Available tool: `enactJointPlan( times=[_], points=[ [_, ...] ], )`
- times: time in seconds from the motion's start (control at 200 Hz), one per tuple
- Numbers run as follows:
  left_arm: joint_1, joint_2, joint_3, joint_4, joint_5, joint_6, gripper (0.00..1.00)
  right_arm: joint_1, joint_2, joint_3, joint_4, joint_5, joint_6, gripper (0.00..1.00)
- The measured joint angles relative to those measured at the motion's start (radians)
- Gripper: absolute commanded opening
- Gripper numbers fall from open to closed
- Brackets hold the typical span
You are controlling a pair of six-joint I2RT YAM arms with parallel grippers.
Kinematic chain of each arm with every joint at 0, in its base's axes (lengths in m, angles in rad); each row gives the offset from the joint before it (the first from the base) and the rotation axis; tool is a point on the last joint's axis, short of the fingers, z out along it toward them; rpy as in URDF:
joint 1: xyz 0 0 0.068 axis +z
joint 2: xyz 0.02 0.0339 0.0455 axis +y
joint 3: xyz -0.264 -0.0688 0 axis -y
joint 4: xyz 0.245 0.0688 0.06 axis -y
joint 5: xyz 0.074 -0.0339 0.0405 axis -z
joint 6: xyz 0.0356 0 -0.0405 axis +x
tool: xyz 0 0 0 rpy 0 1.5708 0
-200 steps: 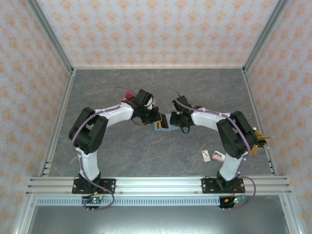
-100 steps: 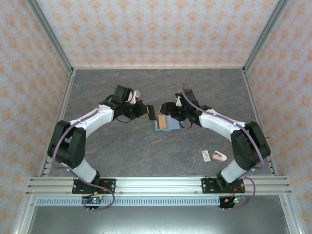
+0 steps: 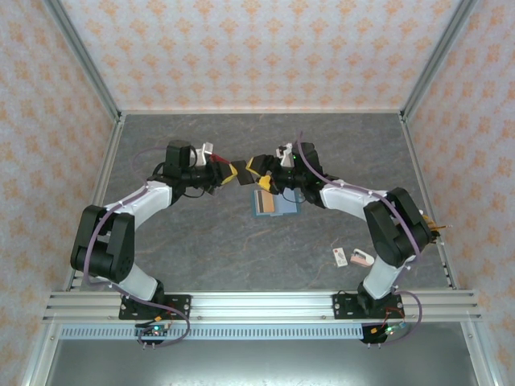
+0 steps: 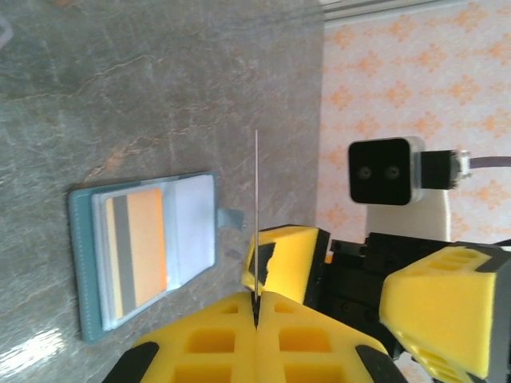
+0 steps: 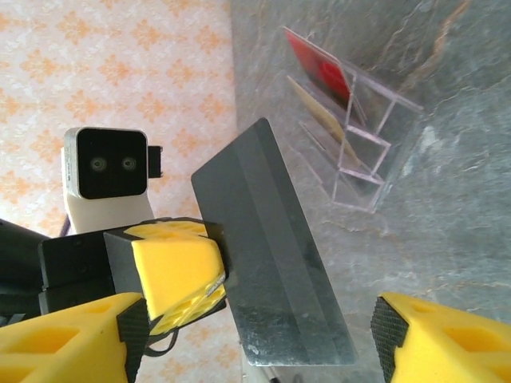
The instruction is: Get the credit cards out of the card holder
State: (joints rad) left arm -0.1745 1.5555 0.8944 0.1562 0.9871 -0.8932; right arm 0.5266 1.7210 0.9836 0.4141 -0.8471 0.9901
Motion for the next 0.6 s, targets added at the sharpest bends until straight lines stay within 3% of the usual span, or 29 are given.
enactJointPlan(
  times=[0.205,0.35,0.601],
  points=[
    [0.001,0.000,0.000,0.043,0.025,-0.042,0.00,0.000,0.027,0.000,0.032,-0.038,0.040,0.65],
    [0.011,0.000,0.000,0.043,0.027,-0.050,0.00,0.001,0.034,0.010,0.048,-0.050,0.057,0.41],
    [0.032,-0.012,0.000,-0.011,0.027,-0.025,0.00,0.001,0.035,0.019,0.053,-0.023,0.045,0.13]
  ],
)
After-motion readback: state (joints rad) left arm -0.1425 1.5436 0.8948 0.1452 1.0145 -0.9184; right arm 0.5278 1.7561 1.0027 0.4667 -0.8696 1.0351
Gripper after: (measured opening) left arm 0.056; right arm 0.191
